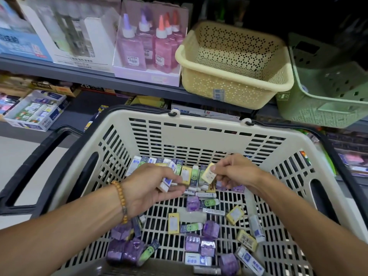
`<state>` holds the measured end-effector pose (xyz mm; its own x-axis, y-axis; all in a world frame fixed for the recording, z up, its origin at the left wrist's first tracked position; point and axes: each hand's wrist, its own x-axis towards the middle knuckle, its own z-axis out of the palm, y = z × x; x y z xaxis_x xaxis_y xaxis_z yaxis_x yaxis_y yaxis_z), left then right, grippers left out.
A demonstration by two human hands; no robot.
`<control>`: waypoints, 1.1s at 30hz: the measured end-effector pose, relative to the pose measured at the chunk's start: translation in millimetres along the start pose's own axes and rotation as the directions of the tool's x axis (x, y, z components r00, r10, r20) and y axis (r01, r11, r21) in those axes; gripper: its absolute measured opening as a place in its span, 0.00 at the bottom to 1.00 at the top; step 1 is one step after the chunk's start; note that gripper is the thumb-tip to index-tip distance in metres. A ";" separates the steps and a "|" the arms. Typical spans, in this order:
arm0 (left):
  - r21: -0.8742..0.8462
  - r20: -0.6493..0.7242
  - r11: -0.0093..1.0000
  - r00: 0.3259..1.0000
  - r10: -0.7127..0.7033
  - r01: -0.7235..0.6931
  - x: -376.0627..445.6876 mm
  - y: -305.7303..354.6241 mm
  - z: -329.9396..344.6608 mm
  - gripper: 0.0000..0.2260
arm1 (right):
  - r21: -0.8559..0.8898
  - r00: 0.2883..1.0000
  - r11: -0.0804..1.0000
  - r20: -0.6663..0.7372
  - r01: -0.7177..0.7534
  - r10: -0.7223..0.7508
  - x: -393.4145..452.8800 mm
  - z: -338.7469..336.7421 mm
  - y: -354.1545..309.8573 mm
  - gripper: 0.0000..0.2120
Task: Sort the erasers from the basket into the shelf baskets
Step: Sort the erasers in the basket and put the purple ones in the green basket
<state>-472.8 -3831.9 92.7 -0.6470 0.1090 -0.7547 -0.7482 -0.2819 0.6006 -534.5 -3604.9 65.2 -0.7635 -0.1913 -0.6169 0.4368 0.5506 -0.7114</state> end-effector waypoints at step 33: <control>0.057 -0.184 0.998 0.983 0.029 -0.019 -51.1 -12.2 -55.2 0.15 | 0.231 0.982 0.971 0.159 0.065 -0.103 27.0 96.1 -54.6 0.08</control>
<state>-422.5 -3886.7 109.3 -0.6301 -0.0761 -0.7727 -0.7433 -0.2289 0.6286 -533.2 -3718.2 55.0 -0.7190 -0.3742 -0.5857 0.4846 0.3341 -0.8084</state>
